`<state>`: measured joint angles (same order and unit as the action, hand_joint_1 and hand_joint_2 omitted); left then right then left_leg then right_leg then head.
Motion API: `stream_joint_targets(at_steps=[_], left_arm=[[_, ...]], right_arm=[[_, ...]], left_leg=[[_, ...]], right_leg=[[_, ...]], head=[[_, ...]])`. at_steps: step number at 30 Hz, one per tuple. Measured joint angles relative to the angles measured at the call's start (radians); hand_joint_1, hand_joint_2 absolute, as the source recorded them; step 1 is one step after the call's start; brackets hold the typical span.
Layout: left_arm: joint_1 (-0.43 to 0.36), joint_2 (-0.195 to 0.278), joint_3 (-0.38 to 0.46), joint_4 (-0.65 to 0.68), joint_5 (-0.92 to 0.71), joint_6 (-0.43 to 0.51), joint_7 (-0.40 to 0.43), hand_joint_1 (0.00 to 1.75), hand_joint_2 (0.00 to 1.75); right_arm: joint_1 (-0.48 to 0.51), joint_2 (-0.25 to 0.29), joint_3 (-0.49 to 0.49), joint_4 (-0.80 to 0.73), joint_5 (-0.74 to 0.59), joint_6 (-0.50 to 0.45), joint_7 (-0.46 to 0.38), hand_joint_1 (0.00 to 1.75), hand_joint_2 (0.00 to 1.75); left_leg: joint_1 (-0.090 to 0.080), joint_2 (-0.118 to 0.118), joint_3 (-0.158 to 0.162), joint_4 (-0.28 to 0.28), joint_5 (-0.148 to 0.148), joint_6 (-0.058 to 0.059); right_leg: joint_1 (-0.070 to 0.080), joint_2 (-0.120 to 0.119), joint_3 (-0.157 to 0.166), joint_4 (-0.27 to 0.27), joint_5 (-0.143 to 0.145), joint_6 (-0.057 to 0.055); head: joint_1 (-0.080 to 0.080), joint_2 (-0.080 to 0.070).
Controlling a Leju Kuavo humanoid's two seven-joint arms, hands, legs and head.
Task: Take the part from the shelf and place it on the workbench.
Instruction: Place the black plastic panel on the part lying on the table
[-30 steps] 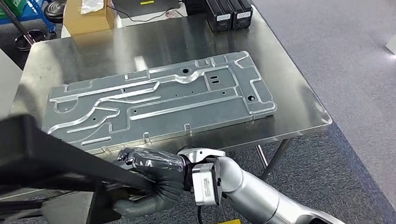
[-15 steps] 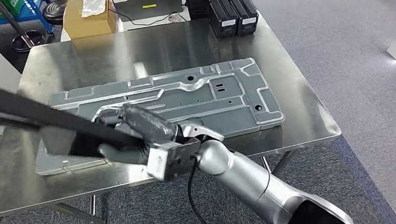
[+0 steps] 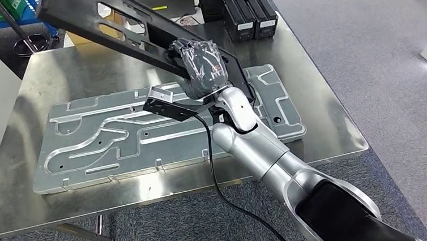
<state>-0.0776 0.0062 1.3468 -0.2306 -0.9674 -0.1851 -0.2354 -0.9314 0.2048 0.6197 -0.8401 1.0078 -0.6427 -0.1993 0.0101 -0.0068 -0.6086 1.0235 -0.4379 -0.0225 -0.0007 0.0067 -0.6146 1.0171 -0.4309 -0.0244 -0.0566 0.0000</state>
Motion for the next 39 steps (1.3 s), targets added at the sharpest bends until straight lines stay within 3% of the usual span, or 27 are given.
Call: stream_joint_targets(at_steps=[2,4,5,6,7,9,11,14,16,19,20,21,22,24,26,29,31,32,35,36,37,39], left_arm=[[-0.001,0.000,-0.003,0.000,-0.004,0.000,0.000,0.00,0.00],[-0.004,0.001,-0.006,0.000,-0.005,0.000,0.000,0.00,0.00],[-0.004,0.001,-0.007,0.000,-0.006,0.000,0.000,0.00,0.00],[-0.005,0.002,-0.007,0.000,-0.006,-0.001,0.000,0.00,0.00],[-0.004,0.004,-0.008,0.000,-0.007,-0.002,0.000,0.00,0.00],[-0.005,0.009,-0.008,0.000,-0.007,-0.005,-0.001,0.00,0.00],[-0.007,0.014,-0.008,0.000,-0.008,-0.007,-0.002,0.00,0.00],[-0.008,0.018,-0.009,0.000,-0.011,-0.008,-0.001,0.00,0.00],[-0.008,0.018,-0.009,0.000,-0.012,-0.010,-0.001,0.00,0.00],[-0.010,0.018,-0.009,0.000,-0.013,-0.015,-0.001,0.00,0.00],[-0.009,0.019,-0.009,0.000,-0.012,-0.016,-0.001,0.00,0.00],[-0.009,0.019,-0.009,0.000,-0.012,-0.016,-0.001,0.00,0.00],[-0.008,0.019,-0.009,0.000,-0.011,-0.016,-0.001,0.00,0.00],[-0.008,0.019,-0.009,0.000,-0.010,-0.018,-0.002,0.00,0.00],[-0.007,0.019,-0.009,0.000,-0.010,-0.022,-0.006,0.00,0.00],[-0.002,0.020,-0.009,0.000,-0.012,-0.035,-0.018,0.00,0.00],[0.001,0.021,-0.009,0.000,-0.014,-0.046,-0.030,0.00,0.00],[0.002,0.023,-0.009,0.000,-0.014,-0.049,-0.035,0.00,0.00],[0.005,0.025,-0.009,0.000,-0.014,-0.053,-0.042,0.00,0.00],[0.006,0.025,-0.009,0.000,-0.014,-0.054,-0.046,0.00,0.00],[0.009,0.026,-0.009,0.000,-0.014,-0.055,-0.051,0.00,0.00],[0.013,0.027,-0.009,0.000,-0.015,-0.060,-0.068,0.00,0.00]], right_arm=[[-0.020,0.011,0.004,0.050,0.152,-0.024,0.098,1.61,1.75],[-0.036,0.022,0.016,0.110,0.321,-0.023,0.197,1.61,1.75],[-0.039,0.026,0.025,0.140,0.393,-0.017,0.236,1.61,1.75],[-0.041,0.030,0.036,0.168,0.448,-0.007,0.265,1.61,1.75],[-0.042,0.035,0.050,0.195,0.490,0.004,0.287,1.61,1.75],[-0.047,0.046,0.086,0.247,0.540,0.022,0.318,1.61,1.75],[-0.050,0.053,0.118,0.287,0.555,0.029,0.330,1.61,1.75],[-0.052,0.059,0.144,0.325,0.559,0.040,0.334,1.61,1.75],[-0.059,0.063,0.157,0.346,0.559,0.061,0.328,1.61,1.75],[-0.061,0.065,0.191,0.388,0.559,0.091,0.313,1.61,1.75],[-0.055,0.065,0.205,0.401,0.559,0.096,0.308,1.61,1.75],[-0.047,0.065,0.219,0.414,0.559,0.101,0.302,1.61,1.75],[-0.040,0.065,0.231,0.425,0.559,0.105,0.295,1.61,1.75],[-0.027,0.067,0.249,0.443,0.555,0.108,0.279,1.61,1.75],[-0.017,0.071,0.257,0.457,0.547,0.107,0.263,1.61,1.75],[0.003,0.076,0.261,0.475,0.533,0.112,0.232,1.61,1.75],[0.018,0.080,0.262,0.486,0.525,0.119,0.206,1.61,1.75],[0.025,0.084,0.262,0.490,0.522,0.122,0.196,1.61,1.75],[0.050,0.090,0.264,0.501,0.519,0.126,0.181,1.61,1.75],[0.057,0.091,0.264,0.505,0.514,0.128,0.175,1.61,1.75],[0.062,0.091,0.265,0.508,0.507,0.130,0.167,1.61,1.75],[0.067,0.093,0.264,0.511,0.486,0.129,0.146,1.61,1.75]], left_leg=[[0.002,0.001,-0.035,0.079,-0.045,-0.010],[0.004,0.001,-0.101,0.212,-0.102,-0.019],[0.004,0.001,-0.126,0.259,-0.112,-0.021],[0.004,0.001,-0.134,0.268,-0.103,-0.023],[0.004,0.001,-0.121,0.234,-0.073,-0.023],[0.004,0.002,-0.056,0.096,-0.003,-0.018],[0.000,0.000,-0.013,0.005,0.023,-0.007],[-0.001,0.000,-0.008,-0.009,0.020,0.010],[0.005,0.001,-0.002,-0.018,0.023,0.020],[0.006,0.002,0.002,-0.021,0.022,0.031],[0.006,0.002,0.002,-0.021,0.021,0.032],[0.006,0.002,0.003,-0.020,0.020,0.031],[0.006,0.001,0.003,-0.019,0.019,0.030],[0.006,-0.001,0.004,-0.014,0.014,0.026],[0.003,-0.001,0.003,-0.008,0.009,0.017],[0.003,-0.001,0.004,-0.011,0.006,-0.001],[0.005,0.001,-0.003,0.011,-0.014,-0.012],[0.006,0.001,-0.019,0.050,-0.038,-0.017],[0.007,0.001,-0.103,0.234,-0.119,-0.025],[0.008,0.001,-0.119,0.264,-0.122,-0.026],[0.008,0.001,-0.117,0.256,-0.106,-0.026],[0.007,0.002,-0.061,0.138,-0.039,-0.022]], right_leg=[[-0.005,-0.001,0.006,-0.008,0.002,-0.009],[-0.004,0.000,0.008,-0.008,0.000,-0.013],[-0.003,0.000,0.008,-0.007,-0.001,-0.014],[-0.003,0.000,0.009,-0.005,-0.003,-0.014],[-0.003,0.000,0.011,-0.002,-0.006,-0.013],[-0.002,0.002,0.014,0.004,-0.015,-0.009],[0.001,0.003,0.013,0.010,-0.021,-0.002],[0.003,0.002,0.011,0.011,-0.024,0.010],[0.004,0.000,-0.001,0.044,-0.048,0.021],[-0.002,-0.001,-0.091,0.220,-0.130,0.032],[-0.004,-0.001,-0.119,0.270,-0.144,0.034],[-0.006,-0.001,-0.131,0.285,-0.138,0.034],[-0.008,-0.002,-0.125,0.265,-0.114,0.034],[-0.010,-0.003,-0.067,0.138,-0.044,0.029],[-0.006,-0.003,-0.020,0.037,-0.010,0.023],[-0.003,0.000,-0.010,0.015,-0.008,0.010],[-0.006,0.000,-0.002,0.004,-0.003,-0.003],[-0.008,0.000,0.002,-0.001,-0.002,-0.008],[-0.004,-0.001,0.005,-0.001,-0.004,-0.016],[-0.003,0.000,0.005,0.000,-0.006,-0.017],[-0.002,0.000,0.005,0.003,-0.007,-0.017],[-0.002,0.004,0.008,0.007,-0.012,-0.014]], head=[[-0.001,0.000],[-0.001,0.000],[-0.001,0.000],[-0.001,0.000],[-0.001,0.000],[-0.001,0.000],[-0.001,0.000],[-0.001,0.000],[0.001,0.000],[0.003,0.000],[0.003,0.000],[0.003,0.000],[0.003,0.000],[0.003,0.000],[0.003,0.000],[0.003,0.000],[0.002,0.000],[0.002,0.000],[0.002,0.000],[0.002,0.000],[0.002,0.000],[0.002,0.000]])
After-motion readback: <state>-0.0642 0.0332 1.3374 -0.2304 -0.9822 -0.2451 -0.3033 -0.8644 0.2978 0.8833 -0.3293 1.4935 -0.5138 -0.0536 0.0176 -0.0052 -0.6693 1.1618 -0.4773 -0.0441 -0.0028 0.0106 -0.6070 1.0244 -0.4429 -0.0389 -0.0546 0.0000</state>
